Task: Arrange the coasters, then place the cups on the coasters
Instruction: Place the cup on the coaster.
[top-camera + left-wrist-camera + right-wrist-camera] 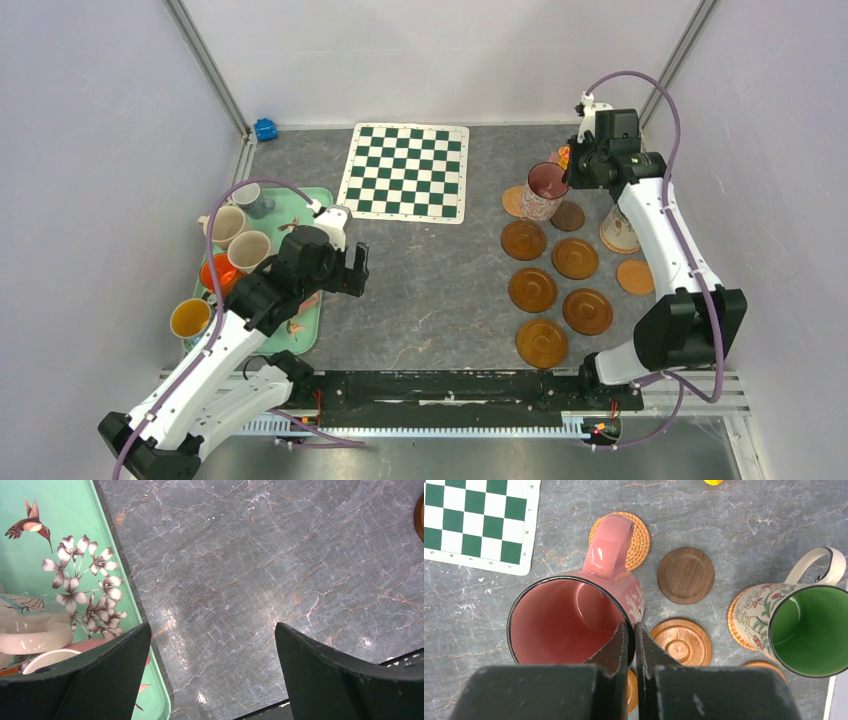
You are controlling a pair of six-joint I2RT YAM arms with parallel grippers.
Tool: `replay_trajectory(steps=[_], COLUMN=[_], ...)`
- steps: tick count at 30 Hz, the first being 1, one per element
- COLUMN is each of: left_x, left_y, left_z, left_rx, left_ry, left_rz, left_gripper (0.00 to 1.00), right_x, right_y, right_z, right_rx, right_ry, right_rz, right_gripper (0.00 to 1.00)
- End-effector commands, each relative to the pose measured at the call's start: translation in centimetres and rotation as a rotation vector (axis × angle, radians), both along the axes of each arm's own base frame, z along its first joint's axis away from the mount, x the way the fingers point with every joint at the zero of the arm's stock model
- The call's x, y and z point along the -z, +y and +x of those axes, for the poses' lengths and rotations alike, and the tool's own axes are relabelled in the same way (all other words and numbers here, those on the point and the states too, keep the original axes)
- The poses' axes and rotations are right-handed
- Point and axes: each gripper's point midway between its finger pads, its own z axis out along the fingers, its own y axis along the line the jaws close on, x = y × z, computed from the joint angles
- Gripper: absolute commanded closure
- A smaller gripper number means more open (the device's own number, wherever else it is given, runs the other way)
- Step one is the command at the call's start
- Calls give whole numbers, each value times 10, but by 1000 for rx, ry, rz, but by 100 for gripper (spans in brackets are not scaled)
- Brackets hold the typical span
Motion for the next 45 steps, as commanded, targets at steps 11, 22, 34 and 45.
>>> replay_trajectory(steps=[11, 22, 34, 45], left_x=[-8, -11, -10, -11], left_y=[-2, 0, 1, 1], left_z=[5, 6, 6, 7], left_rx=[18, 10, 6, 5], left_ry=[-46, -61, -60, -59], left_rz=[-5, -3, 3, 4], left_gripper=[0, 0, 0, 0], right_x=[-17, 20, 42, 59], right_y=[4, 7, 6, 7], right_z=[85, 121, 127, 128], right_rx=[42, 62, 65, 65], right_ry=[-124, -82, -47, -15], right_rz=[56, 69, 61, 65], right_gripper=[100, 100, 100, 100])
